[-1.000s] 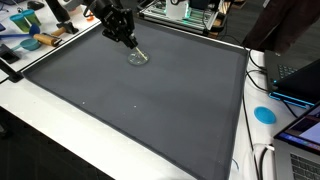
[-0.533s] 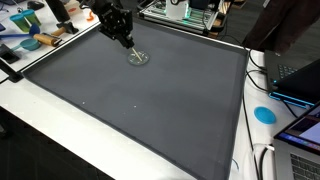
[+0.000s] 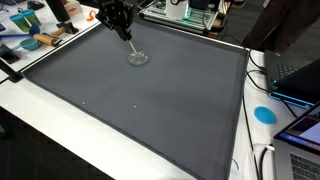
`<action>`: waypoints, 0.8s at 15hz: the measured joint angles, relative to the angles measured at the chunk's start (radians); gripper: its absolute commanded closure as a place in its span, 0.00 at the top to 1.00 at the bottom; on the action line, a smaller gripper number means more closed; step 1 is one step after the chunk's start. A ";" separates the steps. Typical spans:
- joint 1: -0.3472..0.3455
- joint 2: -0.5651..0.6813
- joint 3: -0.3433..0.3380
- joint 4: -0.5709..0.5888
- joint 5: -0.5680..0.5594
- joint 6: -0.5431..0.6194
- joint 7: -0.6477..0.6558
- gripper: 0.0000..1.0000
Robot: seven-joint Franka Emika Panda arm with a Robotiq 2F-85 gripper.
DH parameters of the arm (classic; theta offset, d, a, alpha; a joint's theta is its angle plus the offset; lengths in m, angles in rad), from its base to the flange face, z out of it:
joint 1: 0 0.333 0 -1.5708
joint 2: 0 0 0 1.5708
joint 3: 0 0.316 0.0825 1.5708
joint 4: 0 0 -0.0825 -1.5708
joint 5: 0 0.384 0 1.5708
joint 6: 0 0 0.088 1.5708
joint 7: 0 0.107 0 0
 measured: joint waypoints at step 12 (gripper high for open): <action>0.045 -0.083 0.005 -0.043 -0.222 -0.008 0.167 0.03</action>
